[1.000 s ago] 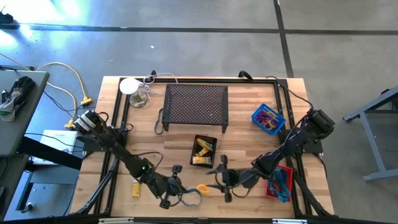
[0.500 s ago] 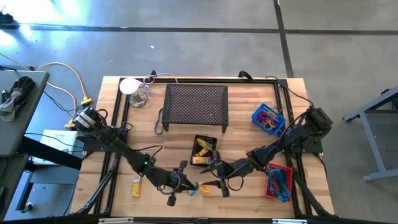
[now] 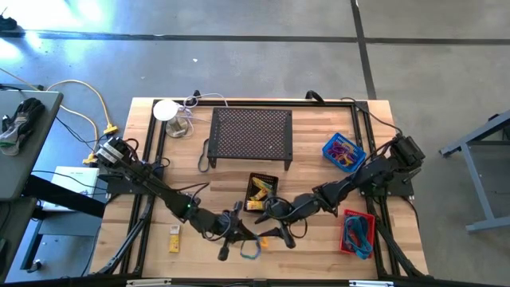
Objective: Pick & Place Office Desk Supplies
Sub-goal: Put the blue rubber band into the orange bin
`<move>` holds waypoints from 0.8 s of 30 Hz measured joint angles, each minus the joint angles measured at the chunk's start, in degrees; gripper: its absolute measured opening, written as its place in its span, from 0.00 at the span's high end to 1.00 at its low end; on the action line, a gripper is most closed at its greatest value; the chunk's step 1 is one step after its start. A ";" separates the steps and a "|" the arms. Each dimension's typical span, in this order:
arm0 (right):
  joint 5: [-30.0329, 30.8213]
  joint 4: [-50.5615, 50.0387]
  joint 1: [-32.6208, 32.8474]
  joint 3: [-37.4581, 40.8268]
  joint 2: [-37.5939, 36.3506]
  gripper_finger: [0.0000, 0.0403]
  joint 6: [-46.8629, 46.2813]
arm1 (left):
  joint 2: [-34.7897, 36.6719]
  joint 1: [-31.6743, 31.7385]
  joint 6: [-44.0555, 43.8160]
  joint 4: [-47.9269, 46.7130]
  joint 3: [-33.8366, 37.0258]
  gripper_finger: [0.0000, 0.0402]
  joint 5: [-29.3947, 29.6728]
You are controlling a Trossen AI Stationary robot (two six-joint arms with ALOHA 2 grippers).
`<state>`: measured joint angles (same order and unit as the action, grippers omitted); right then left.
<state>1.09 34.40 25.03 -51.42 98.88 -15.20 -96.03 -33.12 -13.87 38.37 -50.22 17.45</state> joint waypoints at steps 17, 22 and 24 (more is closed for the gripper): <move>-8.53 20.80 -1.75 0.02 11.75 0.53 0.02 | 0.11 -0.42 0.48 1.58 -0.02 1.00 0.58; -8.62 20.78 -2.05 -0.01 11.75 0.53 0.03 | 0.11 -0.42 0.46 1.55 -0.02 1.00 0.39; -8.01 20.71 -2.03 -0.23 11.77 0.53 0.22 | 0.11 -0.25 0.96 1.58 -0.02 1.00 0.32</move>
<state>-6.92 55.11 23.00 -51.65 110.65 -14.99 -95.92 -33.38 -12.90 39.94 -50.24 17.77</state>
